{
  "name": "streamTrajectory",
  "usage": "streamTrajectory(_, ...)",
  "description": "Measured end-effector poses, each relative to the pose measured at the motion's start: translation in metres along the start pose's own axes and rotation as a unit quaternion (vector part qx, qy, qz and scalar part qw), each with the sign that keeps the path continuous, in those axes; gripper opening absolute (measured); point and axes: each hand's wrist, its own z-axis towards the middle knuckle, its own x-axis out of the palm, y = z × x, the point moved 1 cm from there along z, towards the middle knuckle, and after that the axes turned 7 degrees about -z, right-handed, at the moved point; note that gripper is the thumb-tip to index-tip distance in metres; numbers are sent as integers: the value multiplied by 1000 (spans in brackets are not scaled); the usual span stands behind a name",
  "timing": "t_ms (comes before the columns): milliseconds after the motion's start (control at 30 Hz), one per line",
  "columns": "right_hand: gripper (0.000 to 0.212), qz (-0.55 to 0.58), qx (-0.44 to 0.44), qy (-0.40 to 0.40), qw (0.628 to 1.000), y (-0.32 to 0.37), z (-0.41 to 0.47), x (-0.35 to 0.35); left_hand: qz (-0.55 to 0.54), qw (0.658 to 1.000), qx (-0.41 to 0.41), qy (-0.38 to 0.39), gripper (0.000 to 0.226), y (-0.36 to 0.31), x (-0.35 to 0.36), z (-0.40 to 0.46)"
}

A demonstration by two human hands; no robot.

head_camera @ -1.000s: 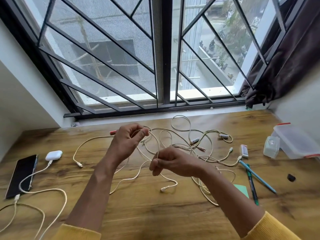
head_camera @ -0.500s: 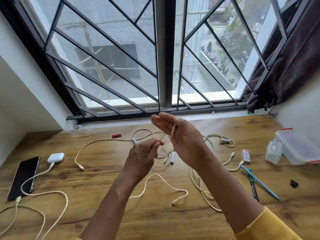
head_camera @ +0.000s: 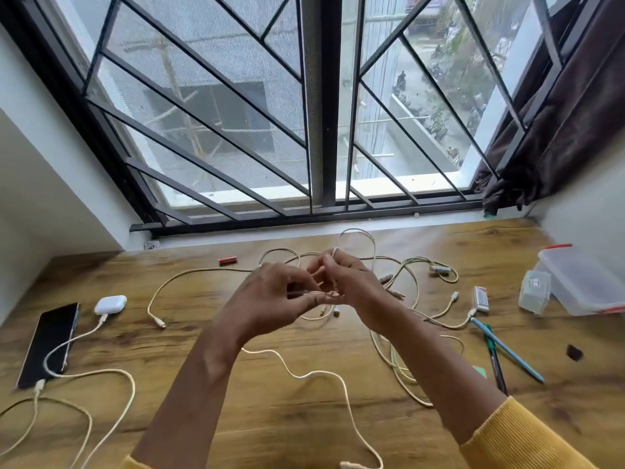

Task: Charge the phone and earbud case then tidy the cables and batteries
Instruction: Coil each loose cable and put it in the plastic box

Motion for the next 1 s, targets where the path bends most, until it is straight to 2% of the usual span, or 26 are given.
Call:
streamTrajectory(167,29,-73,-46,53,995,2,-3,4,-42,999,14,12,10,10,-17,7)
streamTrajectory(267,37,-83,-60,71,992,0,0,1,-50,998,19,-18,22,14,-21,11)
streamTrajectory(367,53,-76,-51,97,991,1,2,0,-54,998,20,-33,24,20,-22,14)
streamTrajectory(467,53,-64,-32,154,986,2,1,-1,-86,995,35,-35,22,22,-23,19)
streamTrajectory(633,37,18,-27,213,976,9,-2,0,-214,975,50,-31,11,19,-18,22)
streamTrajectory(767,31,115,-45,238,963,21,0,1,-303,950,49,-63,20,26,-8,24)
streamTrajectory(833,32,136,-73,242,958,25,2,2,-325,940,43,-97,20,28,-1,26)
streamTrajectory(1000,45,176,-127,197,956,31,4,6,-330,925,33,-188,16,25,17,30)
